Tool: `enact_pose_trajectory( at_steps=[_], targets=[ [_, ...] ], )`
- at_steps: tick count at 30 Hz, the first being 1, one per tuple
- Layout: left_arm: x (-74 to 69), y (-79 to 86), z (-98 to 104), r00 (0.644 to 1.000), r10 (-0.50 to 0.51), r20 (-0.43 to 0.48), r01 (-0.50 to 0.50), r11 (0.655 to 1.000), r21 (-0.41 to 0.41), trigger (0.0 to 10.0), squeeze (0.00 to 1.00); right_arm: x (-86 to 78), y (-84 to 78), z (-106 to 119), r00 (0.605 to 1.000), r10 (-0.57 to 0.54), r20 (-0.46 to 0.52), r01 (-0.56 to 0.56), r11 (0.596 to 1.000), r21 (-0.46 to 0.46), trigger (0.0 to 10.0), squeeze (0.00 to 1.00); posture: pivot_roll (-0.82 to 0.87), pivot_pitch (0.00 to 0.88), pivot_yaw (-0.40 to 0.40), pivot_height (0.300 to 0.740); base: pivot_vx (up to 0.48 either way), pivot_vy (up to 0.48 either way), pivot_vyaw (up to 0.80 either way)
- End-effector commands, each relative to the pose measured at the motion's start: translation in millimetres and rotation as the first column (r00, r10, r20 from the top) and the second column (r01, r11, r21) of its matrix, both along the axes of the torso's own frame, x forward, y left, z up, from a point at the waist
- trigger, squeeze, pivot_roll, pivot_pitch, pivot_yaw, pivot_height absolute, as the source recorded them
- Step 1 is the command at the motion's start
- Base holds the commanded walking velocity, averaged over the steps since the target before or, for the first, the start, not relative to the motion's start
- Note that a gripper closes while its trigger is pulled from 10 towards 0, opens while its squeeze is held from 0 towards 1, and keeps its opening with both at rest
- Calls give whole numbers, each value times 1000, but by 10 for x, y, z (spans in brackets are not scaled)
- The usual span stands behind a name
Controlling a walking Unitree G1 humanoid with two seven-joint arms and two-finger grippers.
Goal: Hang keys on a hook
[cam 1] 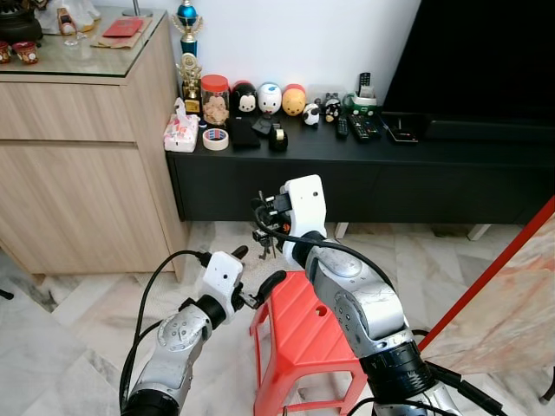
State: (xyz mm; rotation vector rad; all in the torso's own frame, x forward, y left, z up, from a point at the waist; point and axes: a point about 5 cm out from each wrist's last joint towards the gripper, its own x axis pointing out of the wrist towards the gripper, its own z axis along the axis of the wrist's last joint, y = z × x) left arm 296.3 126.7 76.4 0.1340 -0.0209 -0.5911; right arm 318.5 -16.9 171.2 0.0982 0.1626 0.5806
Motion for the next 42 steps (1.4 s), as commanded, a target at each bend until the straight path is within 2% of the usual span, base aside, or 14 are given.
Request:
enact_pose_trajectory(
  at_steps=[1,2,4,6,10,12,20,23,27,30,31,38,40,42],
  targets=[
    [13,-44,1,1000,-17,6,17,1000,8,1255,0,-28,119,176,999,34,38,-36,998,54,10000,0,2,0,-136,740,0,0,0],
    [13,-44,1,1000,-17,6,17,1000,8,1255,0,-28,119,176,999,34,38,-36,998,54,10000,0,2,0,-136,740,0,0,0],
    [12,-59,-14,1000,-16,5,16,1000,16,6980,0,-33,133,188,999,39,37,-41,997,63,10000,0,2,0,-136,740,0,0,0],
    [12,-63,-17,1000,-16,4,16,1000,17,7216,0,-35,137,191,998,41,37,-43,997,65,10000,0,2,0,-136,740,0,0,0],
    [15,-69,-22,1000,-16,2,16,1000,15,4784,0,-37,145,199,998,42,38,-45,997,68,10000,0,0,0,-136,740,0,0,0],
    [13,-74,-31,1000,-17,-2,17,1000,12,588,0,-39,148,203,998,43,38,-46,996,71,10000,0,0,0,-136,740,0,0,0],
    [5,-97,-53,1000,-19,-9,19,1000,1,0,0,-40,160,223,998,45,40,-48,996,80,10000,0,0,0,-137,740,0,0,0],
    [2,-112,-61,1000,-21,-11,21,1000,-2,4706,0,-42,166,228,998,46,40,-49,995,84,10000,0,-2,0,-138,740,0,0,0],
    [3,-114,-64,1000,-20,-12,20,1000,-2,6039,0,-43,169,231,998,47,40,-50,995,85,10000,0,-2,0,-138,740,0,0,0],
    [7,-116,-76,1000,-21,-20,21,1000,2,3961,0,-45,175,243,998,49,40,-52,994,92,10000,0,-2,0,-137,740,0,0,0],
    [6,-121,-82,999,-24,-23,24,1000,4,392,0,-45,176,242,998,49,40,-52,994,93,10000,0,-3,0,-136,740,0,0,0],
    [6,-126,-88,1000,-18,-23,18,1000,-6,39,0,-46,181,232,998,50,35,-53,994,93,10000,0,-2,0,-136,740,0,0,0],
    [10,-127,-88,1000,-12,-20,12,1000,-7,8118,0,-49,181,231,998,51,34,-54,994,93,10000,0,-4,0,-137,740,0,0,0],
    [11,-127,-88,1000,-11,-19,11,1000,-8,8118,0,-49,181,231,998,51,33,-54,994,93,10000,0,-4,0,-137,740,0,0,0]
  ],
)
